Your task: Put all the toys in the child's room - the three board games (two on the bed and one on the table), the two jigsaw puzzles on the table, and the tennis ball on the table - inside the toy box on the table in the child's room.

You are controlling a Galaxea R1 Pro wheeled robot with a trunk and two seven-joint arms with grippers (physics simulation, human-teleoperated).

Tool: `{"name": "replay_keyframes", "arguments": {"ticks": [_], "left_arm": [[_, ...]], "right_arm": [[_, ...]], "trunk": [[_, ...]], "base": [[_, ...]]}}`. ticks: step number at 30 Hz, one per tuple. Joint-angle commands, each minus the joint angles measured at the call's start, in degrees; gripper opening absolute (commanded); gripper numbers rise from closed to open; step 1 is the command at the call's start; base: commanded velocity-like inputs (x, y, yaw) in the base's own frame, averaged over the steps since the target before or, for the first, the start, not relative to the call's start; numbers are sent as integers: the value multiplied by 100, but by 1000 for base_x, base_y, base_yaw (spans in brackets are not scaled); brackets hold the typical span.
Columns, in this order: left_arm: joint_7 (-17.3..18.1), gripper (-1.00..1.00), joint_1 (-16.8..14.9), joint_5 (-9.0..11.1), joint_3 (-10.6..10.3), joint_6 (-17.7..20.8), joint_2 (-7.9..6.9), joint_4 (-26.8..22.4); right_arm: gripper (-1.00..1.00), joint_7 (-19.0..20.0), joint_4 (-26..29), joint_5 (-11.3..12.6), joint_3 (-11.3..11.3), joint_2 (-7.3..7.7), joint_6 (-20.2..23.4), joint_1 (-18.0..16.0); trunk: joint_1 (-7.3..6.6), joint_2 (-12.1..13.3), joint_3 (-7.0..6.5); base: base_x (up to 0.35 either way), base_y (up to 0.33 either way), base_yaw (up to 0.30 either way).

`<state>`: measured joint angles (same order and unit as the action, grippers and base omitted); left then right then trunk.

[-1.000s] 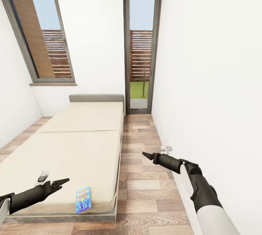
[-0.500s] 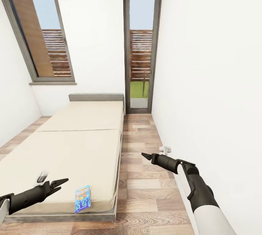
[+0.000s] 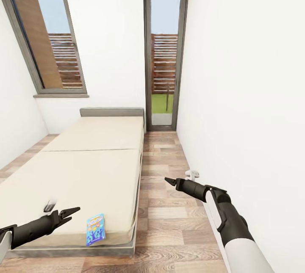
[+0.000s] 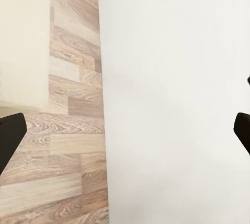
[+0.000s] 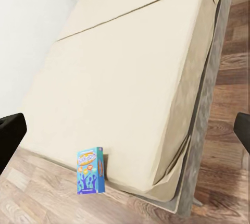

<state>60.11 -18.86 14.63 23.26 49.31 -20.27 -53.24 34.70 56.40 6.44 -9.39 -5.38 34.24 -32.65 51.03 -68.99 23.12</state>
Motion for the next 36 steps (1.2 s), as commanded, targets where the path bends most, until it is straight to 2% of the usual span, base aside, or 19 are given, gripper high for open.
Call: {"name": "replay_keyframes", "arguments": {"ticks": [1,13,16,36], "left_arm": [[6,100,-4,14,3,28,1,0],[13,100,-4,21,5,25,-7,0],[19,100,-4,29,9,20,-10,-1],[9,100,-4,40,12,65,1,6]], "right_arm": [[100,-29,2,42,-20,-6,47,-5],[100,-162,1,50,-20,-7,46,-5],[100,-171,2,50,-20,-7,46,-5],[100,-306,-5,50,-19,-11,38,-5]], "trunk": [[23,-46,25],[286,-527,241],[286,-527,241],[726,-1329,600]], "base": [[0,0,0],[0,0,0],[0,0,0],[0,0,0]]}}
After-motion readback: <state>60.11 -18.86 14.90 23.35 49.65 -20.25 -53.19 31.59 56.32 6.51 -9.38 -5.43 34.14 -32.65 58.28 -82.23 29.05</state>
